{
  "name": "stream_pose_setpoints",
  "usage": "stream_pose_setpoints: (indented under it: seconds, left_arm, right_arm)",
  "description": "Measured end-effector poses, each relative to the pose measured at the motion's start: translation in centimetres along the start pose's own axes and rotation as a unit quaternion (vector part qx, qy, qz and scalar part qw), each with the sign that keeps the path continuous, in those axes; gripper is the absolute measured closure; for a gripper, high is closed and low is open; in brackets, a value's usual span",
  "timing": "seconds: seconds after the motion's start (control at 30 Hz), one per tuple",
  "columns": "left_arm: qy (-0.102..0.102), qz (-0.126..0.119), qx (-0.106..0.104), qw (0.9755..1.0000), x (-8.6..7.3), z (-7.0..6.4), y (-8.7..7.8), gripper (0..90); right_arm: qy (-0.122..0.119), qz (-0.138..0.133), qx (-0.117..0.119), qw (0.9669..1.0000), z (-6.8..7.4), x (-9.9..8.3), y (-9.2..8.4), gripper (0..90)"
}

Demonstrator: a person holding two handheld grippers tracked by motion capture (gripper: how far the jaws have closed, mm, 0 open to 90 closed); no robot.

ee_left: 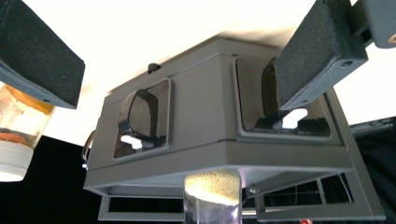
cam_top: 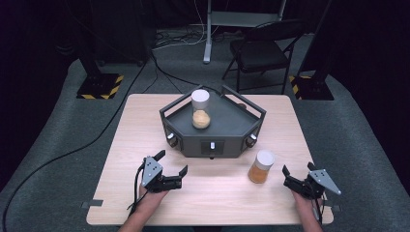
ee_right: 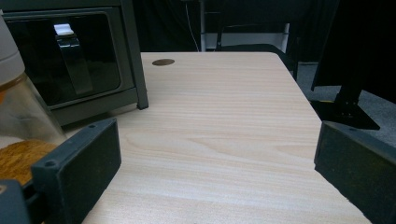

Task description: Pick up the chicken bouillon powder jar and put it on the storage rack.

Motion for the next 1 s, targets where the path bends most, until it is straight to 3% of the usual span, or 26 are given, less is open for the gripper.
stream_pose_setpoints:
  seconds: [0.33, 1.0]
  left_arm:
    - [-0.014, 0.009, 0.008, 0.9998, -1.5, 0.8, -0.3, 1.4]
    - [-0.013, 0.048, 0.025, 0.9984, -2.4, 1.6, 0.4, 1.3]
  right_arm:
    - [0.001, 0.000, 0.000, 1.0000, 0.0, 0.0, 0.0, 0.0]
    - [0.004, 0.002, 0.006, 1.0000, -0.3, 0.1, 0.1, 0.0]
Point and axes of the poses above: each handheld gripper's, and its own axes: y roughly forward along the jaws, x roughly out of its top, z roughly to its left, the point moved 1 cm from there along y, roughly forward along the jaws, and after that the axes turned 7 degrees about -y, right-handed, at the moved point
